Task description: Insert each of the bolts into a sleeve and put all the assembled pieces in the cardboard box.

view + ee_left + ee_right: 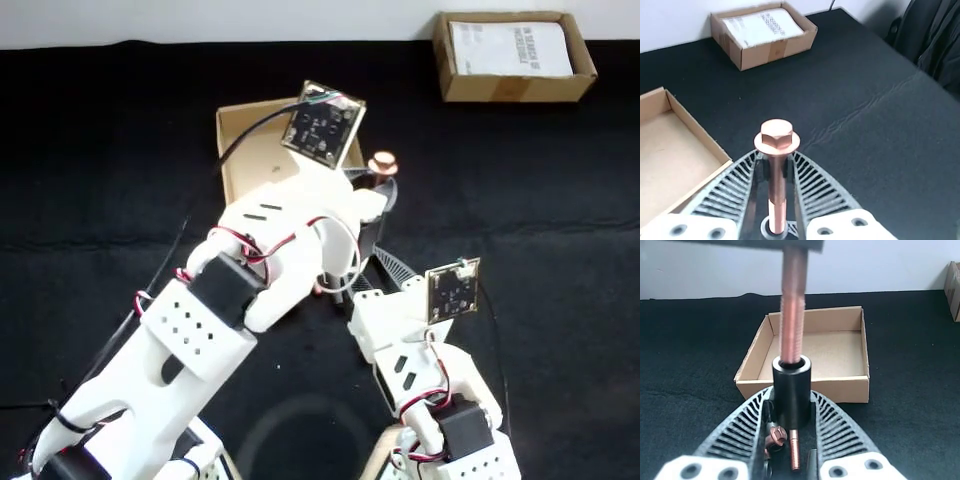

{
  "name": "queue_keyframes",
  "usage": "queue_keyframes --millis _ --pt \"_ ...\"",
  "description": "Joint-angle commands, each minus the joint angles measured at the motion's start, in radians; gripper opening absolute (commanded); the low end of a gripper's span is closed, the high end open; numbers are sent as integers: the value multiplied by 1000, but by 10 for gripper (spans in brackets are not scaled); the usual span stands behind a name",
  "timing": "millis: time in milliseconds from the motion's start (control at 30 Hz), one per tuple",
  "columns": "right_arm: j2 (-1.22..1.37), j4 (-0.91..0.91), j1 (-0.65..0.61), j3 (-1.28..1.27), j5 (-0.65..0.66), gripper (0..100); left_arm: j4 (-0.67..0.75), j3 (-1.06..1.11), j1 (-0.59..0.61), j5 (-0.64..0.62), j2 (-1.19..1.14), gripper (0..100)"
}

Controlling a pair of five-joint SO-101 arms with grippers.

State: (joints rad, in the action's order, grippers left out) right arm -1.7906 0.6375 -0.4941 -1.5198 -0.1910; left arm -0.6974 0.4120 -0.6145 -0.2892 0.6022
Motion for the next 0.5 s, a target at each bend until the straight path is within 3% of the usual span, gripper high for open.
queue_keyframes --millis 0,467 --pt "-15 -2 -2 4 -5 7 52 18 -12 12 4 8" --pt "-8 -2 -1 4 -5 7 61 131 -12 12 41 8"
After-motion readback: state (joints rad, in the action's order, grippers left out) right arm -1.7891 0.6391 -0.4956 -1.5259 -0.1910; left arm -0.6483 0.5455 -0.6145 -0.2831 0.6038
